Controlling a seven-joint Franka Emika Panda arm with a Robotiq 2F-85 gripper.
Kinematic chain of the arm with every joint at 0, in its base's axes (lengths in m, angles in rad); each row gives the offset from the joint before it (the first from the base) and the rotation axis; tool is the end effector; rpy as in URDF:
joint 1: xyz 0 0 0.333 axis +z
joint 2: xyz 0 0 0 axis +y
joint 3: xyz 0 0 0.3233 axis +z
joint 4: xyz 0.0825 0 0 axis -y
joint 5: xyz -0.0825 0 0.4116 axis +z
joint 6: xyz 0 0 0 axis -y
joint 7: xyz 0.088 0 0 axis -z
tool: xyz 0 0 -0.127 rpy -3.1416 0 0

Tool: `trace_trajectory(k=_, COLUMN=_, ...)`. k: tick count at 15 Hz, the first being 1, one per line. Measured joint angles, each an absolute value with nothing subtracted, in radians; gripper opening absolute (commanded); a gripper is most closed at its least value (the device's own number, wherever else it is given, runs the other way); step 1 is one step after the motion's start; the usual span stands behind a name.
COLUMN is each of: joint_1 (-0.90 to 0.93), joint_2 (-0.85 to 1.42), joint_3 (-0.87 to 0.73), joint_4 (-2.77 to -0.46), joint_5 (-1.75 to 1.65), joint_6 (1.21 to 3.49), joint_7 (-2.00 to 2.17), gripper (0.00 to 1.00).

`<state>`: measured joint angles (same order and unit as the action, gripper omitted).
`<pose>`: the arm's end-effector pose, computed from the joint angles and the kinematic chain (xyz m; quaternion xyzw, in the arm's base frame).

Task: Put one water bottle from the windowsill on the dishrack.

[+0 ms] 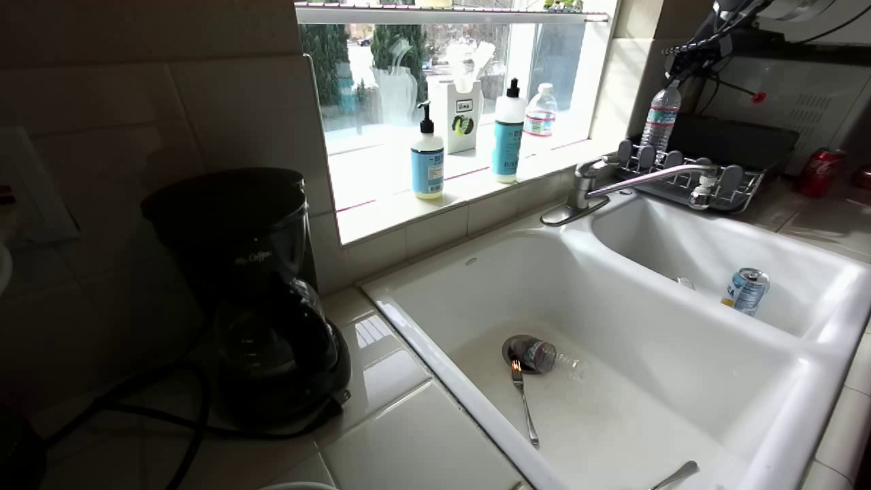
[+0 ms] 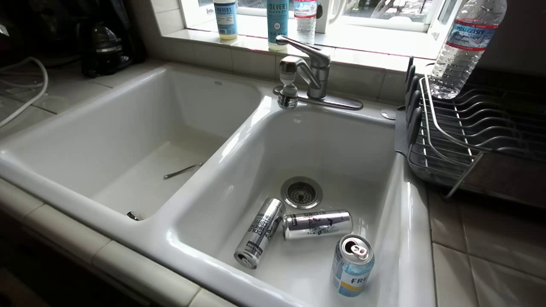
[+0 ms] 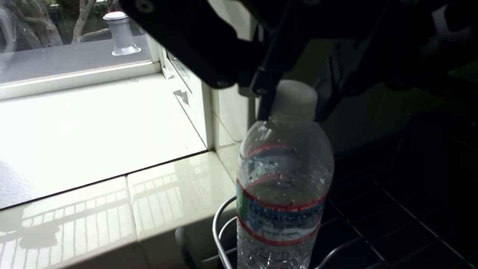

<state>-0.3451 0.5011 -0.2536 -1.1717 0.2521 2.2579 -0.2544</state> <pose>0.6835 -0.3901 0.5688 0.9368 -0.1786 0.2938 0.0639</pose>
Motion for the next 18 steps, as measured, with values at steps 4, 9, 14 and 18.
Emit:
trace_trajectory(k=4, joint_1=-0.347, joint_2=0.508, joint_3=-0.263, joint_4=-1.189, joint_5=0.252, joint_6=2.302, joint_7=-0.248, gripper=0.08)
trace_trajectory(k=9, joint_1=-0.344, joint_2=0.514, joint_3=-0.266, joint_4=-1.207, joint_5=0.249, joint_6=2.339, joint_7=-0.239, gripper=0.08)
trace_trajectory(k=14, joint_1=-0.329, joint_2=0.514, joint_3=-0.266, joint_4=-1.238, joint_5=0.249, joint_6=2.394, joint_7=-0.228, gripper=0.08)
trace_trajectory(k=18, joint_1=-0.310, joint_2=0.509, joint_3=-0.268, joint_4=-1.275, joint_5=0.246, joint_6=2.456, joint_7=-0.213, gripper=0.08)
